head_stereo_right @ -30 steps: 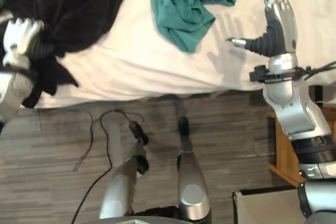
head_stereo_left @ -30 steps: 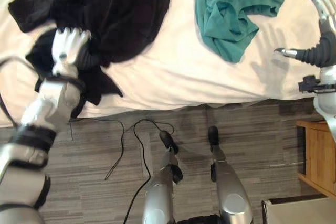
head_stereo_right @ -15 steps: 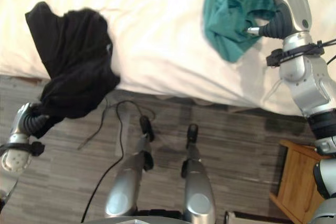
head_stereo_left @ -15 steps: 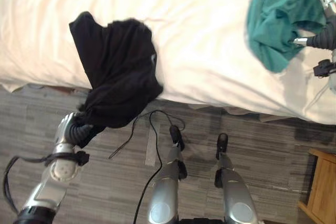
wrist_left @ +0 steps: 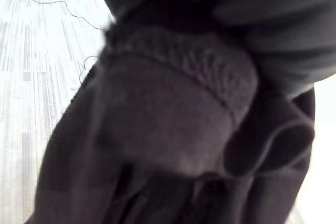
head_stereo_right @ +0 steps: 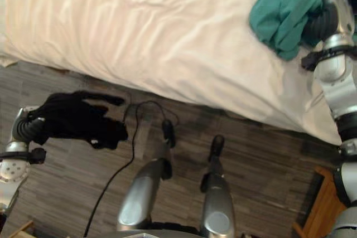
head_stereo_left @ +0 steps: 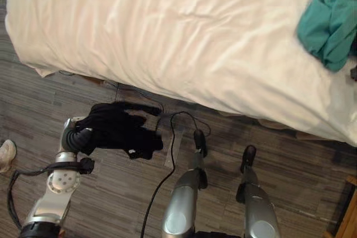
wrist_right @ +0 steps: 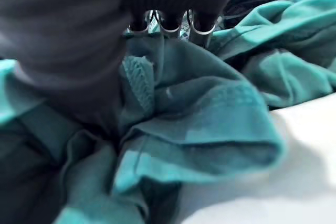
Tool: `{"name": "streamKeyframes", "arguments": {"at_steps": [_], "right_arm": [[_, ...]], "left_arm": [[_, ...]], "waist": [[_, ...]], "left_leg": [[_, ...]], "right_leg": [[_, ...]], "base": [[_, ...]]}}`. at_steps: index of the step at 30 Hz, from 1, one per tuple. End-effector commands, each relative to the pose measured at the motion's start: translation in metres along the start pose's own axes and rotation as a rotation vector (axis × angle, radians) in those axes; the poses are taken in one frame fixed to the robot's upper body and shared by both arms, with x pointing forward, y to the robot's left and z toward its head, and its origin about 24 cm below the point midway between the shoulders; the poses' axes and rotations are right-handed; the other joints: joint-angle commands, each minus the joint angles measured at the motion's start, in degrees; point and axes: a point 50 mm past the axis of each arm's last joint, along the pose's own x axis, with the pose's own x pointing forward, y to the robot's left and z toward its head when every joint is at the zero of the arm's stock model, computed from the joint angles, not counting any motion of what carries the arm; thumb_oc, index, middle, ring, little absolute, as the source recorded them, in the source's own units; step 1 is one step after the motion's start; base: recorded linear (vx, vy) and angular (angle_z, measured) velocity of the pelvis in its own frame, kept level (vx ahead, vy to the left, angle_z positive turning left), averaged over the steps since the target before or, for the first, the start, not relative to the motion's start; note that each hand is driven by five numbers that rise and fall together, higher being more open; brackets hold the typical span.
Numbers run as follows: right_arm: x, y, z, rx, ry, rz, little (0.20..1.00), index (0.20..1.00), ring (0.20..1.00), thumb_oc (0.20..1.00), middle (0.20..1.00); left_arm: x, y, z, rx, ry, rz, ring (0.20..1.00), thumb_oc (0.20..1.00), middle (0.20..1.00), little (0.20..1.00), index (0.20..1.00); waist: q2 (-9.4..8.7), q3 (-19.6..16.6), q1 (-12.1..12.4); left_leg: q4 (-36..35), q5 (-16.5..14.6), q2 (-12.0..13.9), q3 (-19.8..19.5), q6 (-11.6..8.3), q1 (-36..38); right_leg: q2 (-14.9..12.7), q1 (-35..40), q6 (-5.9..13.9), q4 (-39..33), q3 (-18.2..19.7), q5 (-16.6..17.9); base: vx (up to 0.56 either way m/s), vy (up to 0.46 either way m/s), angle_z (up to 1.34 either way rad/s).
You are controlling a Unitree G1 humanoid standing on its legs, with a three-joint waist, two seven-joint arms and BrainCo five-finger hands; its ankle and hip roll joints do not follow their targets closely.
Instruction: Tidy up the quilt and then pick up the clothes from the bed and put them into the laundry hamper.
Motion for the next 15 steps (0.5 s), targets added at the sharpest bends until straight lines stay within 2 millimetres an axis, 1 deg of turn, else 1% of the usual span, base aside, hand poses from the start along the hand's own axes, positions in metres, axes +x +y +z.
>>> {"name": "streamKeyframes", "arguments": {"at_steps": [1, 3, 4, 5, 6, 7, 8, 9, 11, 12, 13, 14, 15], "right_arm": [[-0.042, 0.052, -0.021, 0.287, 0.115, 0.128, 0.200, 0.200, 0.200, 0.200, 0.200], [-0.069, 0.076, -0.030, 0.528, 0.211, 0.117, 0.200, 0.200, 0.200, 0.200, 0.200], [-0.091, 0.091, -0.034, 0.660, 0.269, 0.116, 0.200, 0.200, 0.200, 0.200, 0.200], [-0.092, 0.091, -0.035, 0.660, 0.271, 0.116, 0.200, 0.200, 0.200, 0.200, 0.200], [-0.112, 0.102, -0.033, 0.811, 0.308, 0.096, 0.200, 0.200, 0.200, 0.200, 0.200], [-0.113, 0.102, -0.033, 0.812, 0.310, 0.096, 0.200, 0.200, 0.200, 0.200, 0.200], [-0.133, 0.112, -0.031, 0.938, 0.345, 0.085, 0.200, 0.200, 0.200, 0.200, 0.200], [-0.134, 0.112, -0.031, 0.938, 0.347, 0.085, 0.200, 0.200, 0.200, 0.200, 0.200], [-0.153, 0.120, -0.027, 1.036, 0.376, 0.090, 0.200, 0.200, 0.200, 0.200, 0.200], [-0.165, 0.122, -0.026, 1.072, 0.393, 0.099, 0.200, 0.200, 0.200, 0.200, 0.200], [-0.183, 0.127, -0.025, 1.133, 0.430, 0.111, 0.200, 0.200, 0.200, 0.200, 0.200], [-0.183, 0.127, -0.024, 1.133, 0.430, 0.112, 0.200, 0.200, 0.200, 0.200, 0.200], [-0.205, 0.136, -0.024, 1.146, 0.485, 0.158, 0.200, 0.200, 0.200, 0.200, 0.200]], "left_arm": [[0.003, 0.002, 0.005, -0.046, -0.037, 0.039, 0.200, 0.200, 0.200, 0.200, 0.200], [0.003, -0.010, 0.005, -0.082, -0.035, 0.026, 0.200, 0.200, 0.200, 0.200, 0.200], [0.000, -0.020, 0.003, -0.099, -0.021, 0.016, 0.200, 0.200, 0.200, 0.200, 0.200], [0.000, -0.020, 0.003, -0.098, -0.021, 0.014, 0.200, 0.200, 0.200, 0.200, 0.200], [-0.002, -0.026, 0.003, -0.113, -0.013, 0.016, 0.200, 0.200, 0.200, 0.200, 0.200], [-0.002, -0.026, 0.003, -0.111, -0.013, 0.014, 0.200, 0.200, 0.200, 0.200, 0.200], [-0.008, -0.035, 0.000, -0.139, 0.010, 0.002, 0.200, 0.200, 0.200, 0.200, 0.200], [-0.009, -0.035, 0.000, -0.138, 0.011, 0.001, 0.200, 0.200, 0.200, 0.200, 0.200], [-0.015, -0.043, -0.003, -0.168, 0.034, -0.005, 0.200, 0.200, 0.200, 0.200, 0.200], [-0.019, -0.047, -0.007, -0.172, 0.055, -0.012, 0.200, 0.200, 0.200, 0.200, 0.200], [-0.029, -0.056, -0.014, -0.197, 0.100, -0.030, 0.200, 0.200, 0.200, 0.200, 0.200], [-0.029, -0.056, -0.014, -0.196, 0.101, -0.031, 0.200, 0.200, 0.200, 0.200, 0.200], [-0.038, -0.063, -0.020, -0.230, 0.144, -0.041, 0.200, 0.200, 0.200, 0.200, 0.200]], "waist": [[-4.42, -5.58, -1.93], [-5.46, -6.63, -2.93], [-6.47, -7.88, -3.57], [-6.53, -7.85, -3.49], [-7.48, -9.09, -4.55], [-7.55, -9.08, -4.45], [-8.30, -10.32, -5.48], [-8.37, -10.29, -5.42], [-9.02, -11.35, -6.53], [-9.33, -12.02, -6.91], [-9.81, -13.31, -7.94], [-9.84, -13.38, -7.88], [-10.32, -14.60, -8.79]], "left_leg": [[-0.35, -6.03, 1.86, 3.27, -4.99, 4.69], [-0.35, -6.78, 1.86, 3.36, -4.82, 6.54], [-0.35, -7.55, 1.89, 3.56, -4.59, 8.42], [-0.35, -7.58, 1.88, 3.58, -4.59, 8.54], [-0.35, -8.25, 2.02, 4.12, -4.51, 10.71], [-0.35, -8.28, 2.01, 4.15, -4.51, 10.84], [-0.35, -8.99, 2.03, 4.58, -4.26, 12.71], [-0.35, -9.02, 2.02, 4.62, -4.26, 12.86], [-0.35, -9.59, 2.19, 5.02, -4.01, 14.52], [-0.35, -9.61, 2.20, 5.27, -3.80, 15.22], [-0.35, -10.25, 2.28, 5.94, -3.64, 16.97], [-0.35, -10.06, 2.29, 5.99, -3.61, 16.85], [-0.35, -10.66, 2.36, 6.47, -3.45, 18.41]], "right_leg": [[0.32, -3.29, 1.17, 3.00, 1.19, -6.87], [0.55, -1.24, 1.34, 2.08, 0.98, -6.68], [0.68, 0.94, 1.44, 1.15, 0.97, -6.71], [0.68, 1.10, 1.45, 1.06, 0.97, -6.69], [0.95, 3.01, 1.55, 0.46, 1.40, -6.78], [0.94, 3.15, 1.56, 0.40, 1.43, -6.78], [1.04, 4.77, 1.63, 0.21, 1.78, -7.05], [1.03, 4.92, 1.64, 0.19, 1.81, -7.08], [1.12, 6.32, 1.80, 0.15, 2.30, -7.35], [1.18, 6.81, 1.81, 0.11, 2.51, -7.10], [1.26, 8.18, 1.97, 0.14, 3.26, -7.41], [1.28, 8.07, 1.92, 0.06, 3.30, -7.19], [1.43, 9.17, 2.10, 0.16, 3.91, -7.33]], "base": [[0.05, -0.017, 0.28], [0.07, -0.015, 0.19], [0.11, -0.010, -0.06], [0.14, -0.003, -0.11], [0.07, 0.004, -0.13], [0.13, 0.025, -0.18], [0.06, 0.021, -0.19], [0.08, 0.036, -0.19], [0.03, 0.050, -0.17], [0.05, 0.087, -0.21], [0.03, 0.059, -0.25], [0.04, 0.079, -0.28], [-0.01, 0.049, -0.28]]}}
